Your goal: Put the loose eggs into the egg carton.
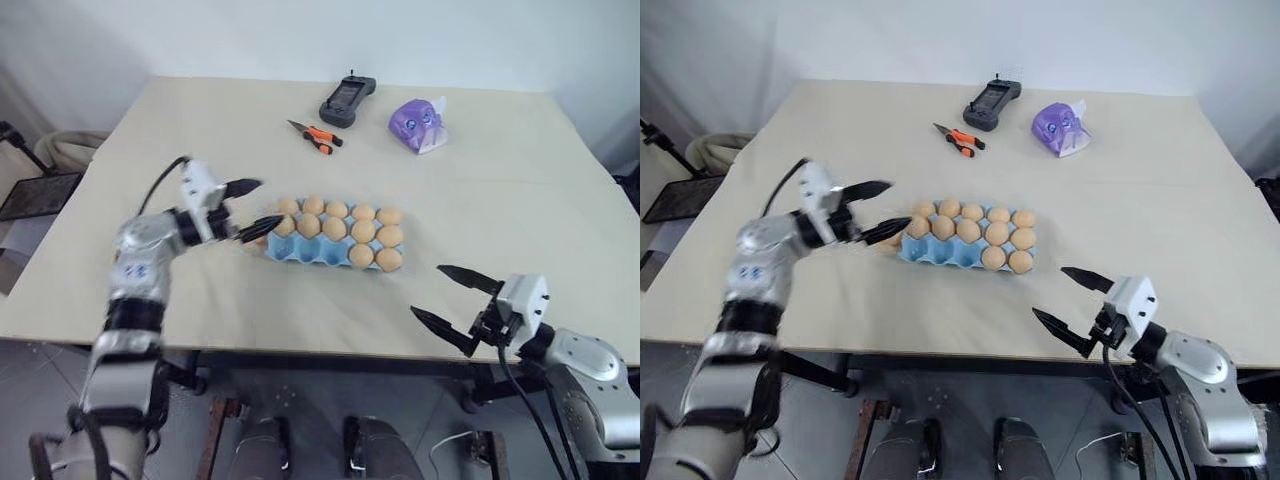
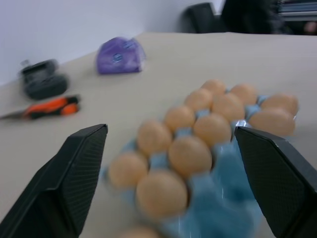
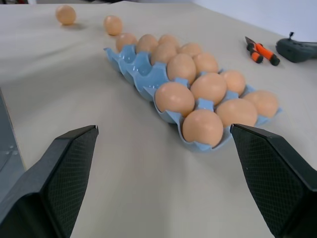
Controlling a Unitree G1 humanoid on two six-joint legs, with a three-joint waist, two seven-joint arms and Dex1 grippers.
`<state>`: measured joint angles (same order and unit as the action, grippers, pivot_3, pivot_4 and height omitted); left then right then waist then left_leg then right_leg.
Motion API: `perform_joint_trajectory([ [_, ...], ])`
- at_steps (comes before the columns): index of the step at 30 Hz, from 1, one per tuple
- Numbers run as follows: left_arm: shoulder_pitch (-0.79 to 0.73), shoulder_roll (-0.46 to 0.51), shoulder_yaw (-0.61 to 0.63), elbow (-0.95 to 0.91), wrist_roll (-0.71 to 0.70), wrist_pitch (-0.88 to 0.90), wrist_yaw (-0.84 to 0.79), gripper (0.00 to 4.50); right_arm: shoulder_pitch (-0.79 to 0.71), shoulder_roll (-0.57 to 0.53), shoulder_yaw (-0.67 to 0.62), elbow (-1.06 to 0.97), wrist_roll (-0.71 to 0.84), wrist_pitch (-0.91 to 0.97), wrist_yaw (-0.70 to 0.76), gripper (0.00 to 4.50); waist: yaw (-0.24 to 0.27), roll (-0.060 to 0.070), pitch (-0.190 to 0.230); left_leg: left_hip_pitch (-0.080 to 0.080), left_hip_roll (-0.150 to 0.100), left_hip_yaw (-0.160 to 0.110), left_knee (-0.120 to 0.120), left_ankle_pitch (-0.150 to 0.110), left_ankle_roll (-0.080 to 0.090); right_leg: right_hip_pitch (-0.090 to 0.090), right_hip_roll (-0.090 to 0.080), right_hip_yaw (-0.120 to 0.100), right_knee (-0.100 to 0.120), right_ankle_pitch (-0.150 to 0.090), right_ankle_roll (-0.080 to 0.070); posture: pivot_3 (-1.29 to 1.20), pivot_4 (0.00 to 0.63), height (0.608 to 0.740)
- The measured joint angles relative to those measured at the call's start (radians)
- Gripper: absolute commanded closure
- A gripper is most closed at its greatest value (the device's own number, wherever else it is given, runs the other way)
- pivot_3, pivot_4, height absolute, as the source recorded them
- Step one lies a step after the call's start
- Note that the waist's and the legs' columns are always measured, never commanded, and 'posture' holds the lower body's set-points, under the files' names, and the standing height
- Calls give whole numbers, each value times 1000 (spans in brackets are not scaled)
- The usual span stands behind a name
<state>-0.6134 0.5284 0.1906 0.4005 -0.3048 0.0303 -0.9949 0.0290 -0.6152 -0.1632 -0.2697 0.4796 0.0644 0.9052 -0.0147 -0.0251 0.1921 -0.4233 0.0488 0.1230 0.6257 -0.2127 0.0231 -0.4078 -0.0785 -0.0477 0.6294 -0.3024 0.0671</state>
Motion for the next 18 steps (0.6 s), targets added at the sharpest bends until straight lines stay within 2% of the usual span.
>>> perform_joint_trajectory([
  [5, 388, 63, 167, -349, -85, 125, 93, 114, -45, 4, 19, 38, -5, -12, 33, 0, -9, 0, 0, 1, 0, -2, -3, -2, -6, 0, -3, -1, 0, 0, -1, 0, 150, 740],
  [7, 478, 72, 227, -424, -113, 160, 121, 114, -54, 4, 26, 45, -5, -19, 45, 0, -8, 0, 0, 2, 0, -2, -4, -2, -6, 1, -3, -2, -2, 0, -4, 0, 150, 740],
  [10, 627, 79, 291, -491, -131, 168, 130, 114, -65, 4, 30, 63, -5, -26, 70, 0, -12, 1, -1, 2, 0, -1, -7, -2, -6, 1, -4, -1, -4, -7, -19, 0, 150, 740],
  [13, 695, 79, 314, -492, -140, 168, 128, 114, -74, 3, 30, 90, -5, -27, 89, 0, -11, 1, -1, 2, 0, -1, -10, -2, -6, -1, -4, -1, -5, -6, -20, 0, 150, 740],
  [18, 681, 86, 319, -494, -161, 174, 137, 114, -100, 3, 30, 122, -7, -43, 113, 0, -11, 1, -1, 2, 0, 0, -13, -2, -7, -1, -4, -2, -7, -6, -21, 0, 150, 740],
])
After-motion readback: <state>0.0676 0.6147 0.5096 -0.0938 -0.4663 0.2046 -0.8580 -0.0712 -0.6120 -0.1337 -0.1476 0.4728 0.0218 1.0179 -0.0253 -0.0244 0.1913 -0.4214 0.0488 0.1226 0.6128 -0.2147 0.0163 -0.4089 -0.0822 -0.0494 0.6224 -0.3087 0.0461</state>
